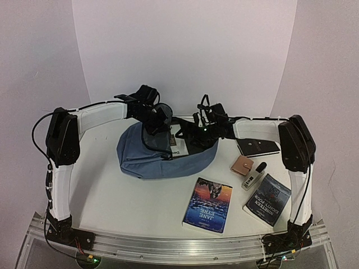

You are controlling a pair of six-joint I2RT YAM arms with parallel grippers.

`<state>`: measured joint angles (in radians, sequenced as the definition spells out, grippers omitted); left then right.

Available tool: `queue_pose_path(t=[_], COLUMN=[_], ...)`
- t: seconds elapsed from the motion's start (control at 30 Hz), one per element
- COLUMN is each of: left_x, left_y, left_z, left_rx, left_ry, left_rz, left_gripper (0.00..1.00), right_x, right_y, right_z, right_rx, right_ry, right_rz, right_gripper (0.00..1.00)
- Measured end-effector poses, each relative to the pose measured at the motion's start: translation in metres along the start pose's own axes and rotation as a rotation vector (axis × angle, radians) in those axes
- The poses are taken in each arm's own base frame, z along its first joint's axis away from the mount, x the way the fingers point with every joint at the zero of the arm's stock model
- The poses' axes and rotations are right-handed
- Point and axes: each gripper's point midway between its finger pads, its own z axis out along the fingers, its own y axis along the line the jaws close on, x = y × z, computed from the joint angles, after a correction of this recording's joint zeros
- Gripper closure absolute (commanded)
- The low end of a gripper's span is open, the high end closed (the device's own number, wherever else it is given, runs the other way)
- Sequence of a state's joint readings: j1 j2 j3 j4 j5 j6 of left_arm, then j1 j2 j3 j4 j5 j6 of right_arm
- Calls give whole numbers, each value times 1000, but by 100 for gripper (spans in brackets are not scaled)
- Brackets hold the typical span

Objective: Pack the student bag
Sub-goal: Adjust the book in the student bag.

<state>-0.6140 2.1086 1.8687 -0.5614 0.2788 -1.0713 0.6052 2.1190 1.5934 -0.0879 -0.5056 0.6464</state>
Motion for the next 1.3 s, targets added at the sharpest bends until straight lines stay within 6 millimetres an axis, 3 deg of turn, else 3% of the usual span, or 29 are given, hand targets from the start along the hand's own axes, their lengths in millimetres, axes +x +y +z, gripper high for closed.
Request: queue_pose_path(t=[0.17,0.37,0.47,0.6,0.8,0.93,1.1,1.3], left_x=[2,2,3,5,5,5,7,7], left_y=[1,1,2,3,2,-1,-1,-4], left_z=[0,0,0,-1,-3,-5,-5,-4], left_rx=[-3,-4,-6,-12,-16,-14,-10,-2], left_ry=[10,12,16,23,26,28,40,49], left_rz=[2,8,18,29,46,51,50,50], left_gripper=[100,100,100,100,100,100,100,100], right_x=[-3,7,5,-6,-10,-10,3,12], right_y=[1,-10,-16,-35,-60,-64,-66,-42], right_z=[1,3,1,-5,-12,-2,19,49], right_rx=[4,31,49,122,237,261,249,141], right_ry=[36,86,82,45,50,77,136,186], right_rz=[-40,-54,-70,-115,-185,-228,-237,-233], right_gripper=[17,30,46,61,71,73,71,62])
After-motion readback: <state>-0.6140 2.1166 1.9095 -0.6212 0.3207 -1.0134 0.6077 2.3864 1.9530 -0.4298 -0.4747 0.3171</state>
